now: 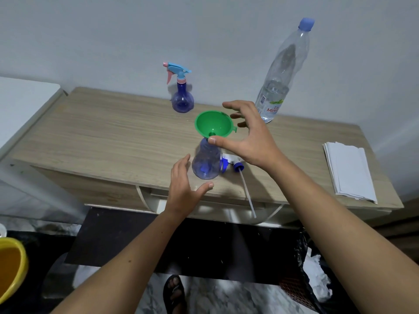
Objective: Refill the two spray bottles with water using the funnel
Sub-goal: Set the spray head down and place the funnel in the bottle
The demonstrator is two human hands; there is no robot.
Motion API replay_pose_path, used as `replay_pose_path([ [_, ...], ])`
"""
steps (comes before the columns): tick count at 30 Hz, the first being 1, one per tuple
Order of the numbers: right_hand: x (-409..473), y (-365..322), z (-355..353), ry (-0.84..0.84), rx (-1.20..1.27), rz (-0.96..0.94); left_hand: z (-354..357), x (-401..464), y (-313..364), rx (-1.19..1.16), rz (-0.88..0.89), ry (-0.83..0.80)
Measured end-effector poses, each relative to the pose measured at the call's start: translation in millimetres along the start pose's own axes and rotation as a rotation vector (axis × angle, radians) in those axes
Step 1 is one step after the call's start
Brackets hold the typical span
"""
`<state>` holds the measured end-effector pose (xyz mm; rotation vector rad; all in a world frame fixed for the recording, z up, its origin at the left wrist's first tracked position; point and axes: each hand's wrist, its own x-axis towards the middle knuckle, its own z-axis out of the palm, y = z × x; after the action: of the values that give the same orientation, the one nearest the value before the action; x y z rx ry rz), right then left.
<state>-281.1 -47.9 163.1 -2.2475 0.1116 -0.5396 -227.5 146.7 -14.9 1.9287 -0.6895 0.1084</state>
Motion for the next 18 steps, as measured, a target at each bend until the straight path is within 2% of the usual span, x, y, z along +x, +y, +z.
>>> replay_pose_path([
  [4,-20,2,-15,0.053,0.047,0.051,4,-25,27,-0.063,-0.077,0.054],
  [7,-39,6,-29,0.112,0.074,0.106,17,-34,53,-0.108,-0.12,-0.03],
  [12,-59,19,-59,0.171,0.112,0.216,46,-15,91,-0.176,-0.096,-0.198],
  [18,-47,51,-100,0.26,0.114,0.273,95,37,118,-0.274,-0.126,-0.241],
])
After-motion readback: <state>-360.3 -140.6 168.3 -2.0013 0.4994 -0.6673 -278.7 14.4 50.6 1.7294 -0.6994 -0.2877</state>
